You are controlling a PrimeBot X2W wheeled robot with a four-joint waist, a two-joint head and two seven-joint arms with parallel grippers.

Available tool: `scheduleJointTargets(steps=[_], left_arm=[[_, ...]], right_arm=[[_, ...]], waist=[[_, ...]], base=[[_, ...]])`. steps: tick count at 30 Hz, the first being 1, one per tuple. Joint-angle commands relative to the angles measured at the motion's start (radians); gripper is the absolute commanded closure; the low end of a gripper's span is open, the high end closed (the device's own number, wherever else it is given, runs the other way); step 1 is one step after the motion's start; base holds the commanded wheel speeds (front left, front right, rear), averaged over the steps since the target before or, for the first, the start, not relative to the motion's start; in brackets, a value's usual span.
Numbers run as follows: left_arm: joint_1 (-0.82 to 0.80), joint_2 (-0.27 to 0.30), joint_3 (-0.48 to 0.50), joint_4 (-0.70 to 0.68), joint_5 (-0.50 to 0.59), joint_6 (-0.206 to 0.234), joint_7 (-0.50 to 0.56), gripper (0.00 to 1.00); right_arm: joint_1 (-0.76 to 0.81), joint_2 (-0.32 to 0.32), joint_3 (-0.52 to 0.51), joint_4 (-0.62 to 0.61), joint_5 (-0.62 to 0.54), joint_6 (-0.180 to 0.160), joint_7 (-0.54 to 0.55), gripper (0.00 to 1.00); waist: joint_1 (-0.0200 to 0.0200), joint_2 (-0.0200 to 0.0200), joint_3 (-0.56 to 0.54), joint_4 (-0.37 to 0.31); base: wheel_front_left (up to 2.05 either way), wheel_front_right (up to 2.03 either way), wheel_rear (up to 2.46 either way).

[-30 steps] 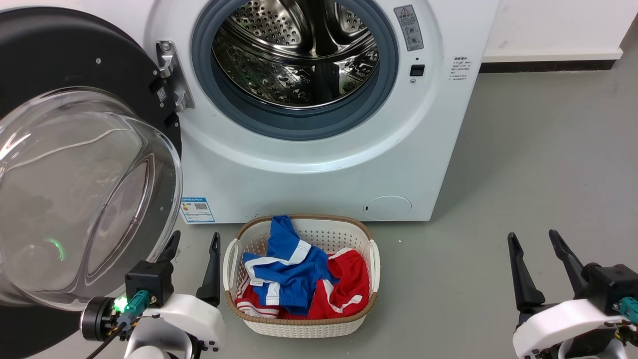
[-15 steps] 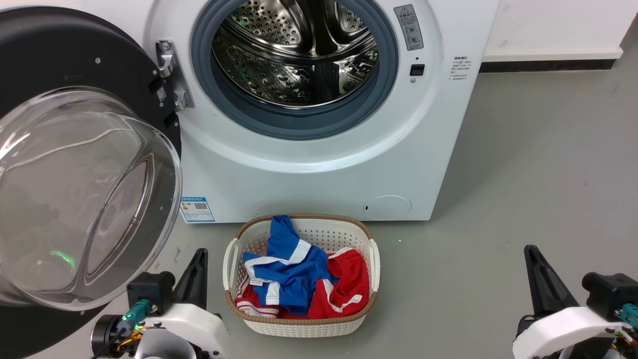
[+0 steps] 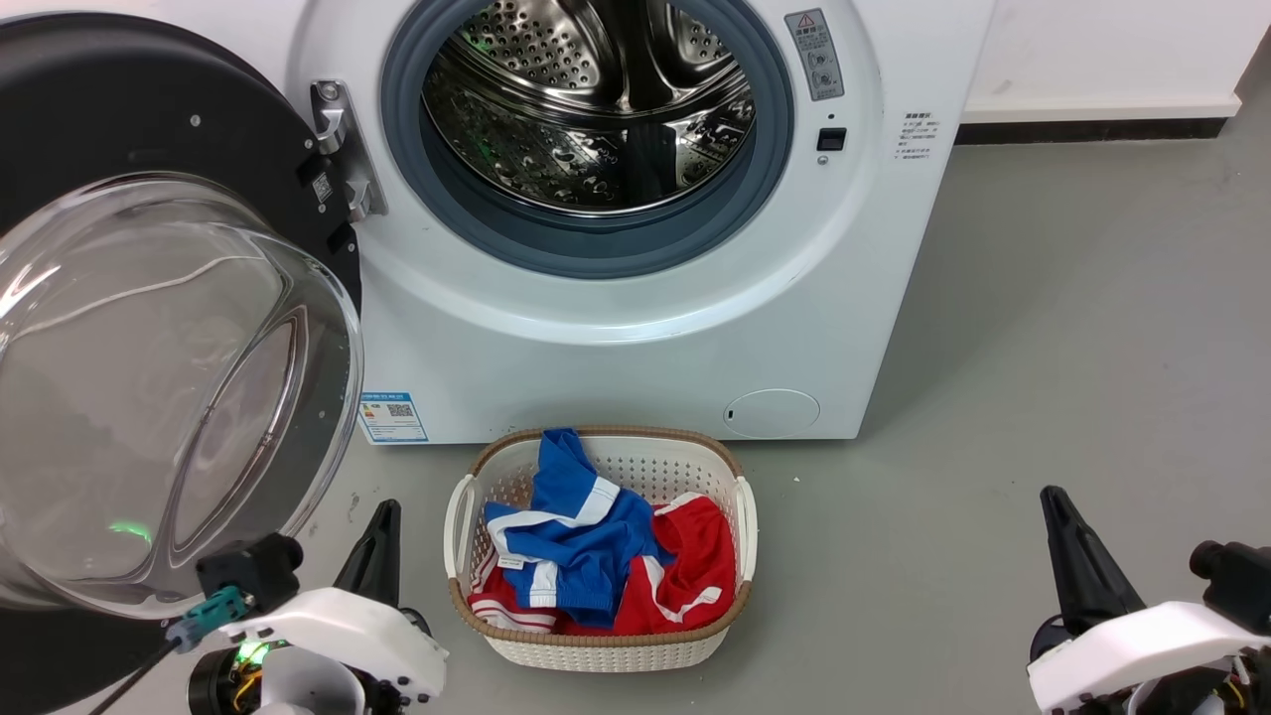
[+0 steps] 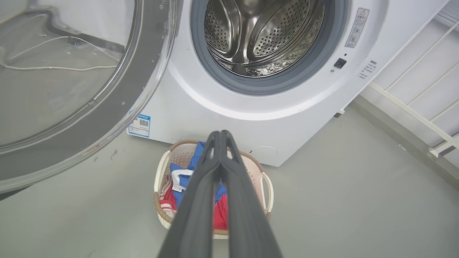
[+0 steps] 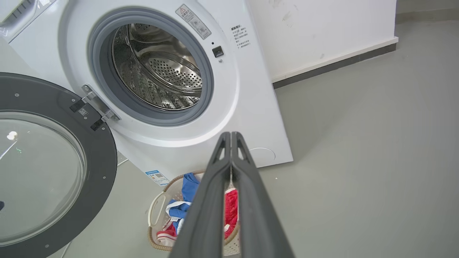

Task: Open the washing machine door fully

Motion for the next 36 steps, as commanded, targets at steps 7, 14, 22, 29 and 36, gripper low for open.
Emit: scheduleJointTargets(steps=[7,14,22,29,36], left_arm=[[-0.031,-0.018,0.050,0.003,-0.120,-0.034,0.020,1.00],[-0.033,-0.038,0.082,0.014,-0.208,-0.060,0.036,1.00],[-0.034,-0.056,0.112,0.020,-0.289,-0.083,0.051,1.00],[-0.035,-0.074,0.141,0.027,-0.364,-0.105,0.065,1.00],[-0.036,-0.095,0.175,0.035,-0.454,-0.130,0.082,1.00]], right_arm=[[-0.044,-0.002,-0.005,0.013,0.152,0.000,0.007,1.00],[-0.057,-0.002,-0.007,0.033,0.261,0.000,0.014,1.00],[-0.068,-0.002,-0.010,0.053,0.363,0.000,0.022,1.00],[-0.078,-0.002,-0.013,0.071,0.458,0.000,0.028,1.00],[-0.091,-0.002,-0.016,0.093,0.570,0.000,0.035,1.00]], waist=[[0.0000,0.0000,0.000,0.002],[0.0000,0.0000,0.000,0.003],[0.0000,0.0000,0.000,0.004],[0.0000,0.0000,0.000,0.005],[0.0000,0.0000,0.000,0.007]], base=[[0.00,0.00,0.00],[0.00,0.00,0.00],[0.00,0.00,0.00],[0.00,0.00,0.00],[0.00,0.00,0.00]])
